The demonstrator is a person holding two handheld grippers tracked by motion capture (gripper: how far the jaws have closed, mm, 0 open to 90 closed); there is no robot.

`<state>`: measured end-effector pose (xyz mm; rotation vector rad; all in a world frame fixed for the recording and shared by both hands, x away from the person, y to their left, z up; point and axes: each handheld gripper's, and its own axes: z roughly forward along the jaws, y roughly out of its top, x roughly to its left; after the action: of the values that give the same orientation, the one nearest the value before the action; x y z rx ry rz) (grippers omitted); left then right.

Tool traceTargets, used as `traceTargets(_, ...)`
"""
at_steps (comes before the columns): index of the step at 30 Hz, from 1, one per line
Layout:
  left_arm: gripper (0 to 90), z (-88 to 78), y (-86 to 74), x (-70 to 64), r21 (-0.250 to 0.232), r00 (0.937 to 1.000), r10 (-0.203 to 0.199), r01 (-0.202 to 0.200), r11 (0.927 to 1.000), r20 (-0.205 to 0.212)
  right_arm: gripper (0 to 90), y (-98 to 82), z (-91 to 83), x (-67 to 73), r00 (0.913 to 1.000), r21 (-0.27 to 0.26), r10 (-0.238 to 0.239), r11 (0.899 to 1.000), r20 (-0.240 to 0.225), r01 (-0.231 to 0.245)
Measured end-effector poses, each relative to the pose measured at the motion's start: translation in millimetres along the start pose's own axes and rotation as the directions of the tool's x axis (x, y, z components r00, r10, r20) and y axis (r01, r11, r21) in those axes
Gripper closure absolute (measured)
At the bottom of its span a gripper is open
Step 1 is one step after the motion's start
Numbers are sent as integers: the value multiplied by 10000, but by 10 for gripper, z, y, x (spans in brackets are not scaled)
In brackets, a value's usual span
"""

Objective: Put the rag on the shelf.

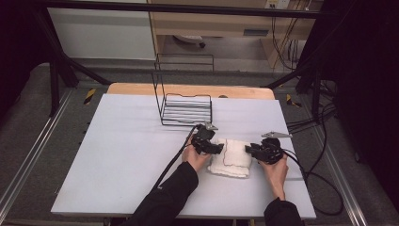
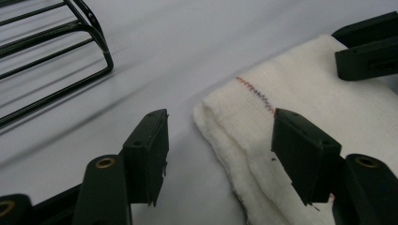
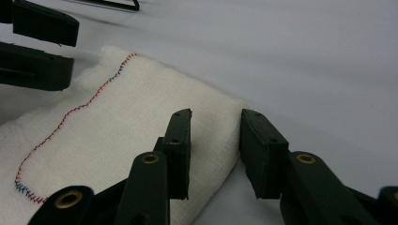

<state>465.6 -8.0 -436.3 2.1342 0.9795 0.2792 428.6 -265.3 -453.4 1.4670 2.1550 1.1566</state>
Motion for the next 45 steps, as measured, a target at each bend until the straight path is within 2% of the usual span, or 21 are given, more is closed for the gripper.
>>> traceTargets(2,419,35,20,17,-16,9999,57,-57,10000,-86,630,3,4,-4,10000,-66,-7,10000,42,7)
traceTargets(3,474,51,26,28,28,9999,74,-74,10000,-150,630,8,13,-9,10000,-92,-31,10000,67,32)
traceTargets(4,474,69,27,40,34,9999,0,1,10000,-172,630,8,13,-9,10000,-92,-31,10000,67,32)
traceTargets(6,535,95,23,63,55,9996,-224,225,9997,-171,632,17,20,-13,10000,-126,-42,9999,77,43)
traceTargets(10,563,123,15,96,166,9993,-301,305,9994,-202,633,27,25,-21,10000,-94,-52,9999,71,53)
traceTargets(14,583,141,11,118,198,9988,-491,492,9986,-33,643,49,27,-31,9999,-182,29,9998,98,-28)
traceTargets(19,628,165,12,108,219,9989,-472,471,9987,25,657,48,44,-42,9999,-1,-118,9999,126,118)
traceTargets(22,657,170,10,84,208,9989,-457,456,9987,32,664,46,52,-38,10000,92,-10,10000,72,10)
traceTargets(31,648,180,27,67,254,9970,-778,777,9967,41,671,36,58,-39,10000,124,2,9999,53,-3)
traceTargets(33,617,169,38,74,279,9969,-782,783,9965,-21,671,30,55,-38,10000,121,50,9999,35,-50)
traceTargets(37,609,163,40,81,260,9961,-875,872,9959,121,670,20,56,-54,9999,42,155,9999,-49,-155)
traceTargets(38,611,159,40,77,239,9968,-794,790,9966,137,669,18,55,-59,9998,57,168,9998,-77,-168)
traceTargets(41,605,165,53,62,38,9943,-1030,1029,9947,279,669,16,55,-59,9999,28,143,9999,-79,-143)
traceTargets(45,589,205,48,54,274,9949,-966,957,9950,306,669,15,55,-60,9999,35,128,9999,-84,-128)
